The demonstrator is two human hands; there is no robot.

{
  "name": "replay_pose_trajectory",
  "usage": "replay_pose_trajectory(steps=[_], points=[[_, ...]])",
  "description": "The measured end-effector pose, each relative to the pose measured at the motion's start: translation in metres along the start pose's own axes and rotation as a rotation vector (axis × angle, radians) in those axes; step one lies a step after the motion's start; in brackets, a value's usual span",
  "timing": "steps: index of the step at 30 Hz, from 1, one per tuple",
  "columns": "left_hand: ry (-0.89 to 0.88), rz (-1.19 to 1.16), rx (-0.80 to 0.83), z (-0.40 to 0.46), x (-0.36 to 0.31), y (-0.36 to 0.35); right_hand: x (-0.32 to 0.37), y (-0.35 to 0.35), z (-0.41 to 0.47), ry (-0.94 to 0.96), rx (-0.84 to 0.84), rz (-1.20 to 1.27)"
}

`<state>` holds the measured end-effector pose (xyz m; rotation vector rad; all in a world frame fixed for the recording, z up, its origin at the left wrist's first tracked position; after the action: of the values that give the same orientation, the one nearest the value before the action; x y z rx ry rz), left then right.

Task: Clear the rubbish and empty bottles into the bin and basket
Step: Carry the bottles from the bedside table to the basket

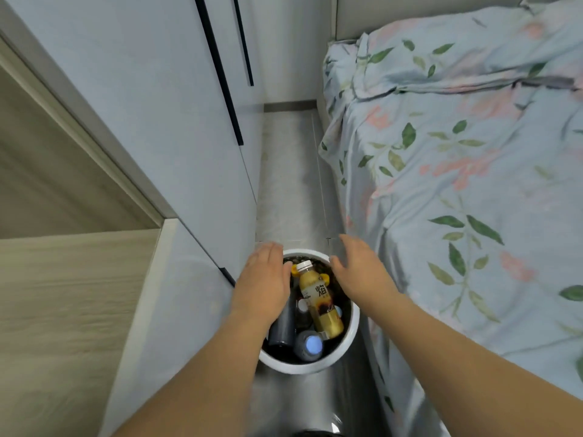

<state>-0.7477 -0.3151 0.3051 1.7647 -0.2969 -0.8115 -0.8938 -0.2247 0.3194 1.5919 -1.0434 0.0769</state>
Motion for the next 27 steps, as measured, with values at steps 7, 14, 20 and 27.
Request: replay_pose_trajectory(steps=[7, 14, 20, 27], points=[[-0.121, 0.078, -0.094, -0.038, -0.121, 0.145, 0.072, 0.149, -0.094, 0.128, -0.078, -0.063], [-0.177, 0.031, -0.203, -0.093, -0.262, 0.362, 0.159, 0.34, -0.222, 0.155, -0.176, -0.154], [-0.263, -0.009, -0.242, -0.205, -0.36, 0.481, 0.192, 0.435, -0.379, 0.091, -0.213, -0.214], [-0.426, 0.035, -0.185, -0.275, -0.404, 0.492, 0.176, 0.493, -0.496, -0.049, -0.389, -0.202]])
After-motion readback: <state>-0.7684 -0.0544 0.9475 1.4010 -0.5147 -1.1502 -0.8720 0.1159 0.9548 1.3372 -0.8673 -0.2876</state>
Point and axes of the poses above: each hand's wrist, its own z-axis towards the middle knuckle, its own y-axis out of the back of the hand, x = y × z, the point moved 7 cm from there along z, towards the middle knuckle, and after that the axes turned 7 degrees about x, right-handed, at the moved point
